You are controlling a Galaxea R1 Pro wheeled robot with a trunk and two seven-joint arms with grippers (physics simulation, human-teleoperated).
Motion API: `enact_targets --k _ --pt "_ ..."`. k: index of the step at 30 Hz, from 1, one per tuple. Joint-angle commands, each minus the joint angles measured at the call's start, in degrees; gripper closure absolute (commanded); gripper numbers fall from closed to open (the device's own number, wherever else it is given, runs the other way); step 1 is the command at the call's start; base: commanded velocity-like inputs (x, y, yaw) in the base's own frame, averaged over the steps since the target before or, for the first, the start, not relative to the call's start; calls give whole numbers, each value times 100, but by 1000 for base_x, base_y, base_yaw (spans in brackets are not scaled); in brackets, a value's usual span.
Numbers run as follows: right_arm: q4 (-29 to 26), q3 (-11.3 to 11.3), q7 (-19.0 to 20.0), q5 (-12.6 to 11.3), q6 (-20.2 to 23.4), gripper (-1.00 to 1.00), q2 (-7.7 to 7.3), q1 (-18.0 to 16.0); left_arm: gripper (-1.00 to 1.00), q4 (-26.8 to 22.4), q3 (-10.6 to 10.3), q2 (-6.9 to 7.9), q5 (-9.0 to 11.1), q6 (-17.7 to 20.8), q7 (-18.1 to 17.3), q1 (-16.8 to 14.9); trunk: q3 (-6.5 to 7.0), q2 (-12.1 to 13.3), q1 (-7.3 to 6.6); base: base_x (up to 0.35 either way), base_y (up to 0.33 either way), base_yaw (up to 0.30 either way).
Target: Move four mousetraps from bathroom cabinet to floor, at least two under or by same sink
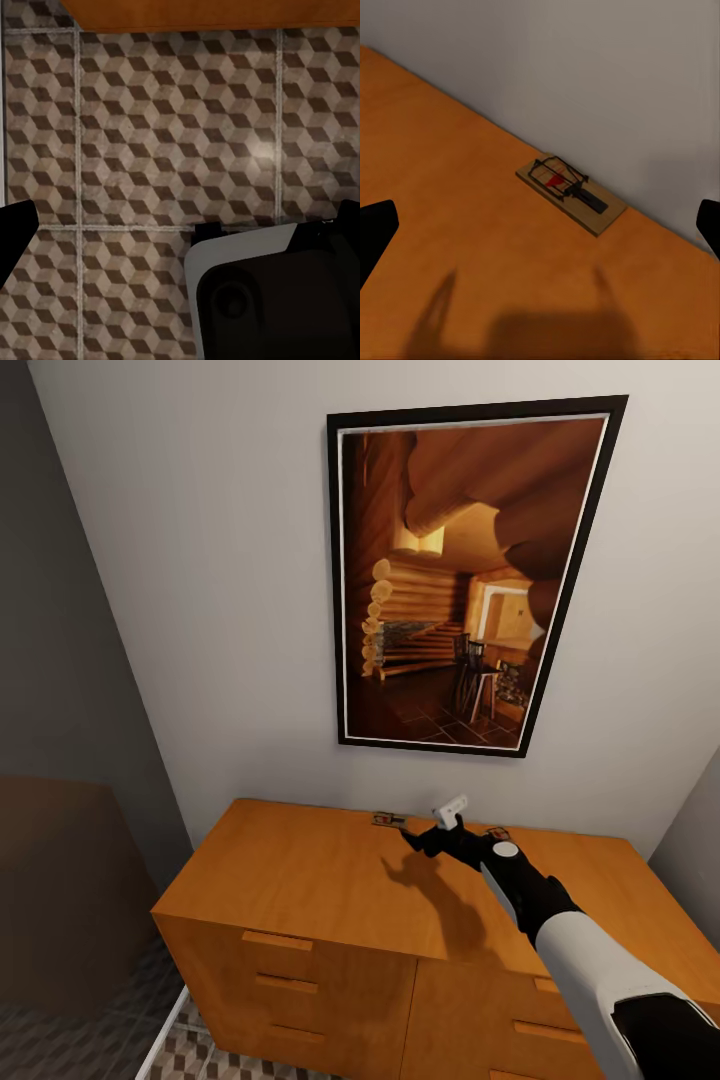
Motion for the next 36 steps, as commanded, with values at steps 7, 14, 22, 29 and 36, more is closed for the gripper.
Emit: enact_targets --k 7,14,22,29,36 --pt "253 8 0 6 -34 -100 25 -6 -100 42 -48 -7 55 -35 -22 -9 -13 -13 4 0 0 0" --pt "284 4 5 -8 -36 -100 37 -6 -100 48 -48 -7 55 -35 -22 -9 -13 -13 4 0 0 0" --pt "286 -1 16 -17 -46 -100 33 -6 -100 48 -48 -7 55 -35 -22 -9 -13 -13 4 0 0 0" --pt "286 -1 18 -20 -61 -100 32 -6 -100 48 -48 -7 55 -35 -22 -9 -13 -13 4 0 0 0" --pt "283 -1 98 -14 -56 -100 38 -6 -100 48 -48 -7 55 -35 -22 -9 -13 -13 4 0 0 0"
